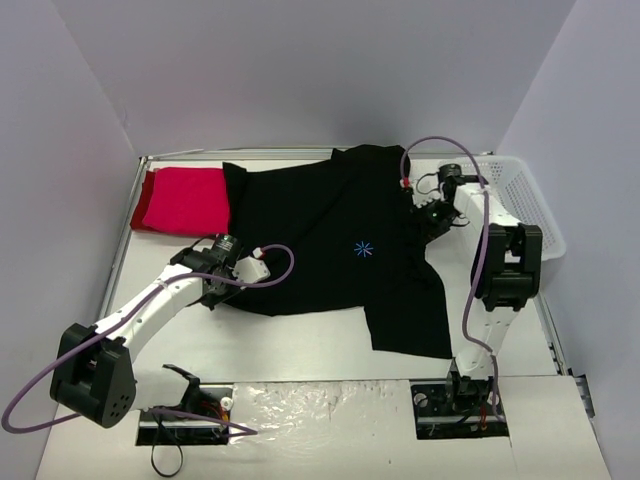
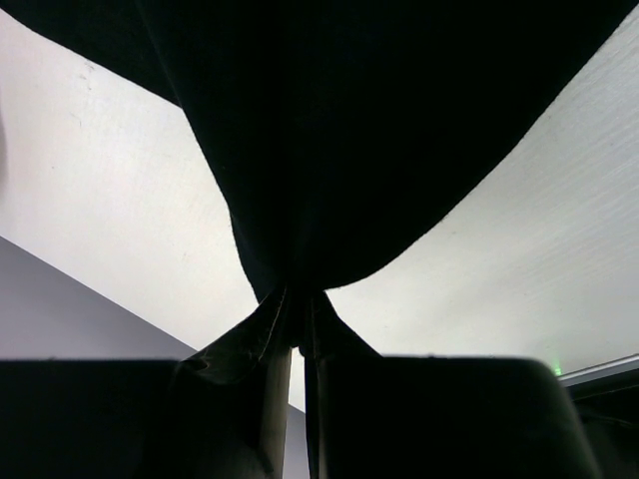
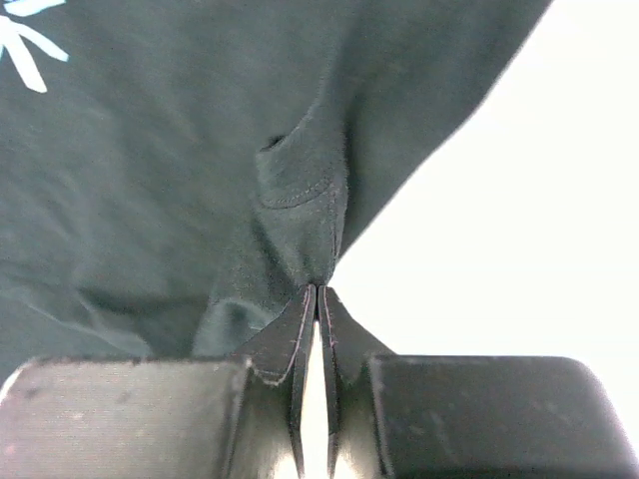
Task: Fold and stack the t-shirts
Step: Flatten out the tshirt
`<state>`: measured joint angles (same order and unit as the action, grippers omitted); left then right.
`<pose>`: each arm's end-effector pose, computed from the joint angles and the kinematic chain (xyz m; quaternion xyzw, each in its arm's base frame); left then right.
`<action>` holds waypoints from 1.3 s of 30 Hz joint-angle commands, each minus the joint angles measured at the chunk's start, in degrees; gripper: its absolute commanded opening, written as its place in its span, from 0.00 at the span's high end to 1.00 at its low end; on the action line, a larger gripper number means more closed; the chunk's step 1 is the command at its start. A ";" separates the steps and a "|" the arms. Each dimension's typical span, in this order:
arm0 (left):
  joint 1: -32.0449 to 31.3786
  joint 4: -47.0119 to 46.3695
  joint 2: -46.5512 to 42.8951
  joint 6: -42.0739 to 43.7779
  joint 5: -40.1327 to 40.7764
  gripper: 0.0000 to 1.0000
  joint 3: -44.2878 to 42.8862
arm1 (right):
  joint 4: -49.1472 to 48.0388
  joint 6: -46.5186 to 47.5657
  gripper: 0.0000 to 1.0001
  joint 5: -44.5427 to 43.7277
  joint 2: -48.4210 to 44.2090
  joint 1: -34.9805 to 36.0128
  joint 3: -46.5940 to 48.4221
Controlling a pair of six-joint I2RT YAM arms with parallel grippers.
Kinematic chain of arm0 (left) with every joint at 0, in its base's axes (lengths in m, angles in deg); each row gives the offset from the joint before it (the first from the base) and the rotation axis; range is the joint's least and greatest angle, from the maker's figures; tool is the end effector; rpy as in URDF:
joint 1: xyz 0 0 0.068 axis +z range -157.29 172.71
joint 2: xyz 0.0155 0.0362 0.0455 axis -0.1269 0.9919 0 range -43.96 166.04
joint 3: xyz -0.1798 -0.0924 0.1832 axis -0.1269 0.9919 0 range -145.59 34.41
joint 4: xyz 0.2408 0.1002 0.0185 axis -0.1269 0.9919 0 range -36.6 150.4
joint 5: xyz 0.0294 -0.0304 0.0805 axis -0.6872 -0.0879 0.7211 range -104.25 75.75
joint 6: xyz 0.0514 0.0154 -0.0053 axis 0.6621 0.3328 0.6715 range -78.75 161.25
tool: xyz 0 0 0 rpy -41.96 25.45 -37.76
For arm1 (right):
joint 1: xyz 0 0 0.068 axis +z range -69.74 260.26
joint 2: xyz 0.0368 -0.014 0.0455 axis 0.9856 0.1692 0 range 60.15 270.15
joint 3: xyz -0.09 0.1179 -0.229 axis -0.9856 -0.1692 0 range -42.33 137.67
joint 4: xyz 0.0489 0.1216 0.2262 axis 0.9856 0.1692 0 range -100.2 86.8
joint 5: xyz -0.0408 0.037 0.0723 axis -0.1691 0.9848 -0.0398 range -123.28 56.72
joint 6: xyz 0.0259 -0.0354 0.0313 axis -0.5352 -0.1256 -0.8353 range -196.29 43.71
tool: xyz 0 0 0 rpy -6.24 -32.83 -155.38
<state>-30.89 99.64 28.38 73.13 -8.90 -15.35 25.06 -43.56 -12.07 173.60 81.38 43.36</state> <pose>0.2109 -0.0885 0.2243 0.4494 0.8730 0.0590 0.1799 0.4181 0.0210 0.1993 -0.3192 0.9019 0.1097 0.2694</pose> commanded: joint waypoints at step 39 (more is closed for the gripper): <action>2.85 4.48 -5.54 3.02 3.71 0.98 1.68 | 0.15 4.18 1.00 -3.98 -10.53 -10.53 -7.37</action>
<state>-28.59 101.21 23.88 75.44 -7.24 -13.66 24.23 -40.36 -13.79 165.75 71.72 37.15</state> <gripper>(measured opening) 0.056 0.002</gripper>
